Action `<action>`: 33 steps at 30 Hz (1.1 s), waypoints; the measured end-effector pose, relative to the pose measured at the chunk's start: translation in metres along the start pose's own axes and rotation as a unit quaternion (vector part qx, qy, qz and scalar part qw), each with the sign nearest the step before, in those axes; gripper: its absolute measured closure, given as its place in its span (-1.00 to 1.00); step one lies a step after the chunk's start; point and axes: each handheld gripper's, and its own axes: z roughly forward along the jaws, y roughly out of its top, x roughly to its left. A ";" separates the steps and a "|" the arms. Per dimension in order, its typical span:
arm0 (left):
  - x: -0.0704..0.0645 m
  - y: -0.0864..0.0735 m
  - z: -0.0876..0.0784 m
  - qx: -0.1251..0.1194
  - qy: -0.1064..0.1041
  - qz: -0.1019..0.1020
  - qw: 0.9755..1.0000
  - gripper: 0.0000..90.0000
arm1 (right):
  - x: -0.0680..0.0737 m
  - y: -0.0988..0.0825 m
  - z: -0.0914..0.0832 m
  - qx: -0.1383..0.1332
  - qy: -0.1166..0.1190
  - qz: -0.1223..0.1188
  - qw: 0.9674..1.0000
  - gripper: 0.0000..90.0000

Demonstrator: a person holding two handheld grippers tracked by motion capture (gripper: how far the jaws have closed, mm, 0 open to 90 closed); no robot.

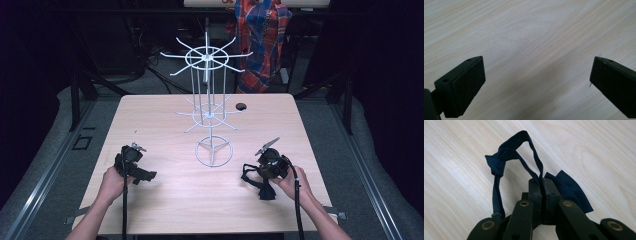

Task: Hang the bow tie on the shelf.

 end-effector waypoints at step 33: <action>-0.001 0.000 0.001 0.004 -0.003 0.003 1.000 -1.00 | 0.002 0.005 -0.028 -0.079 0.006 0.006 0.997 0.92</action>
